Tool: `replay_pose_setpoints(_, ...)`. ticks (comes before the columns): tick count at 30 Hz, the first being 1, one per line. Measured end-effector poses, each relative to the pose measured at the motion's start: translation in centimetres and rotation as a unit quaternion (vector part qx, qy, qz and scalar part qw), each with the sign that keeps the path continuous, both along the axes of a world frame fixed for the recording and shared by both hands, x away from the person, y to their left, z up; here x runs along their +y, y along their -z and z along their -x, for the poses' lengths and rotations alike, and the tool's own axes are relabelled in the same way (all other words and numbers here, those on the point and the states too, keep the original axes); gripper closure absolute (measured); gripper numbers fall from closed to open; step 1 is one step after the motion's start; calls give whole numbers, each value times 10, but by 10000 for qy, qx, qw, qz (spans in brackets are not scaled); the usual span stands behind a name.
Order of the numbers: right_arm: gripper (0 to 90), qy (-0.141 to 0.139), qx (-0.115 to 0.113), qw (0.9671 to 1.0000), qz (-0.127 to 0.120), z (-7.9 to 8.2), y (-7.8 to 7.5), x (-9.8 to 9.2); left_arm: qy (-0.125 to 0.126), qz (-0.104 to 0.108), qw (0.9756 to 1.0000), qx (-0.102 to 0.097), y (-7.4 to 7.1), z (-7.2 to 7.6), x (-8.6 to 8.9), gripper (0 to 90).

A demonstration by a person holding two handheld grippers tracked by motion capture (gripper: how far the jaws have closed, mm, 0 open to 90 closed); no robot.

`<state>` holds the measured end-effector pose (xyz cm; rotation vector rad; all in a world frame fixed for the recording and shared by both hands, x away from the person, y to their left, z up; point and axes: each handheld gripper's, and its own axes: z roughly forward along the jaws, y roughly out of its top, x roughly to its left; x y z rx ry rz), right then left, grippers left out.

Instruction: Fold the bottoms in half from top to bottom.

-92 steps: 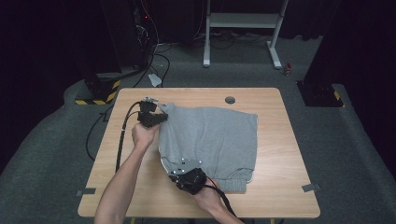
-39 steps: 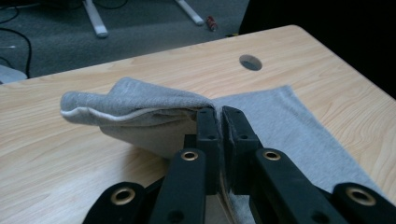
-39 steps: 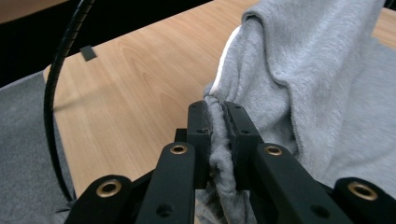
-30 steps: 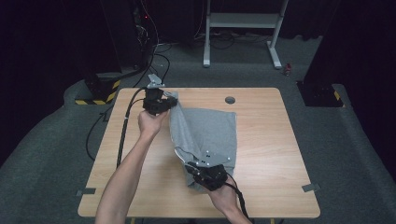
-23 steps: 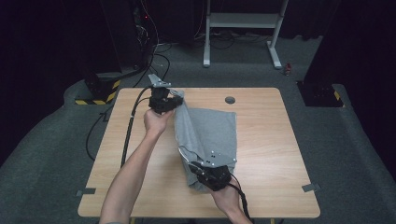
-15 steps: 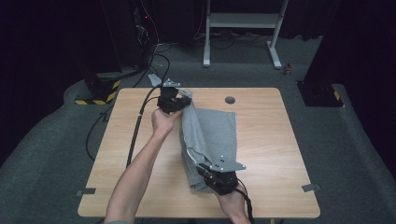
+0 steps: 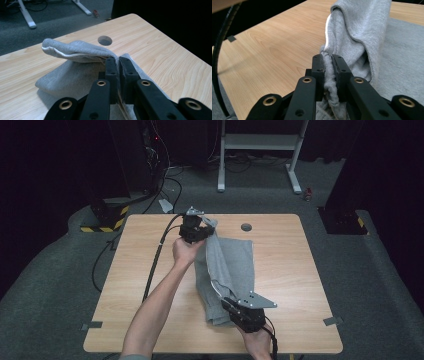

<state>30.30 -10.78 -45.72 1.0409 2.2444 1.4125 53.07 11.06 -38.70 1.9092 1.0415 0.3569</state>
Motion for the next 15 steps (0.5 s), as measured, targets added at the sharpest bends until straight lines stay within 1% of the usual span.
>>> replay_pose_setpoints(3, 813, 94, 27, 9999, -112, 2, 1, -8, 46, -44, 10000, -28, 3, 0, -9, 856)
replay_pose_setpoints(9, 810, 298, 158, 9993, -145, 4, 12, -22, 163, -83, 9998, -26, 11, -3, -29, 856)
replay_pose_setpoints(12, 809, 393, 267, 9988, -87, 6, 17, -27, 180, -61, 9998, 38, 17, -6, -42, 855)
replay_pose_setpoints(13, 809, 410, 244, 9989, -42, 6, 19, -30, 209, -81, 9997, 44, 20, -6, -46, 856)
replay_pose_setpoints(15, 809, 477, 327, 9983, 13, 6, 24, -36, 270, -134, 9995, 28, 25, -7, -57, 855)
